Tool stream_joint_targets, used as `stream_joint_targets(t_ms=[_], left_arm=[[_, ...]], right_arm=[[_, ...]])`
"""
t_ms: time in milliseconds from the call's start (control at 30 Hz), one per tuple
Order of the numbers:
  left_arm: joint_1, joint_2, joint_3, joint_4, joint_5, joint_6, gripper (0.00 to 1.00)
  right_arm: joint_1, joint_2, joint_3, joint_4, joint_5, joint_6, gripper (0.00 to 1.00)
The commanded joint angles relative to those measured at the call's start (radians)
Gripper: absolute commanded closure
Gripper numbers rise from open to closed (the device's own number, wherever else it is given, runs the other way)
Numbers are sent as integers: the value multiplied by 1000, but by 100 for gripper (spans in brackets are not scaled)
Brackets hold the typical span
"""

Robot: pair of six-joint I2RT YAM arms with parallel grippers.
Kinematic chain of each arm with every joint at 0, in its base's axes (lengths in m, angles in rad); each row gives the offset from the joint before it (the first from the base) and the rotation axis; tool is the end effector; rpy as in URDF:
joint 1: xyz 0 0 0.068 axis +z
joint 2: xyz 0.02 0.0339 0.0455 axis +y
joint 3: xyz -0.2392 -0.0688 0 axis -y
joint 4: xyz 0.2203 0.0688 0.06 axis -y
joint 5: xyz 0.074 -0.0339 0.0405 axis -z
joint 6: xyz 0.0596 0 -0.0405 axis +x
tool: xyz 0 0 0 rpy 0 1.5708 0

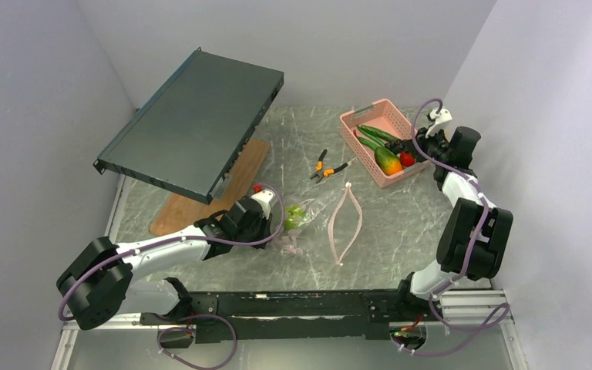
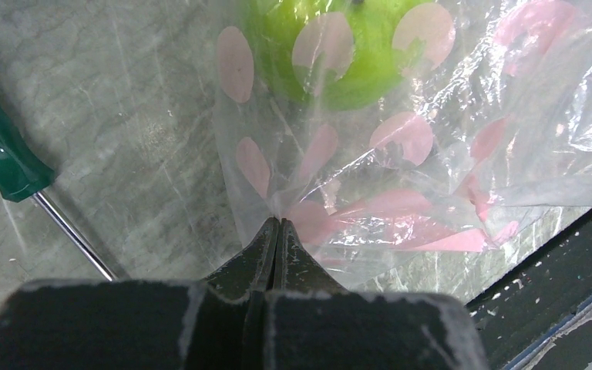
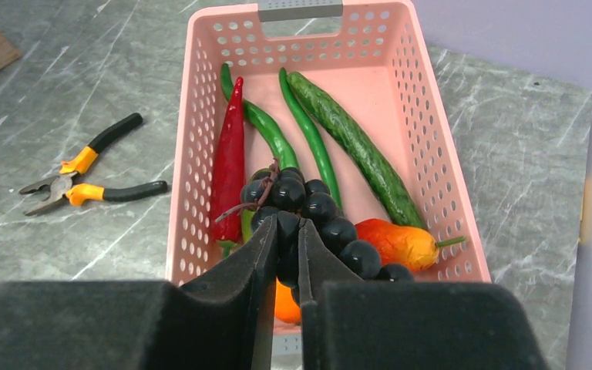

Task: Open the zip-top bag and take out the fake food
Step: Place the fake fruit in the bin.

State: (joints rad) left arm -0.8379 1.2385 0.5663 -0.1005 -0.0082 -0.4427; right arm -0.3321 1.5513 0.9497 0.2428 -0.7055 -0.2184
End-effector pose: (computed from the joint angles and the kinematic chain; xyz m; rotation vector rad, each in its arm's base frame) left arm 0.1659 -0.1835 0.1561 0.4728 2.3827 -0.6040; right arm 0.3366 -0.0752 0.2355 -0.3551 1.8174 0.2978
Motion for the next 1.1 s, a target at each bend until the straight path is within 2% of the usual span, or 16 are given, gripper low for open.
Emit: stream_joint_targets(t_ms=[0,67,233,367,533,767,1067], left_arm=[[5,-11,0,36,18,-12,100],[4,-11,-1,36,18,-14,100],[4,-13,0,36,20,-14,100],[4,-11,0,40,24,-14,100],[4,-7,-2,51,30,-16,100],[4,-16,-21,74,39,-27,100],[4,-33,-42,93,43,-43,100]], right_arm=[[33,31,85,39,50,-26,84],[47,50,104,34,65,-33,80],[72,100,155,-13,88,-53,56],[76,92,142,-19,85,-58,45],[76,24,90,-33,28,-71,42],[74,-154,-33,-56,-133,-65,41],[73,-360,-121,-186,-329,-72,41]])
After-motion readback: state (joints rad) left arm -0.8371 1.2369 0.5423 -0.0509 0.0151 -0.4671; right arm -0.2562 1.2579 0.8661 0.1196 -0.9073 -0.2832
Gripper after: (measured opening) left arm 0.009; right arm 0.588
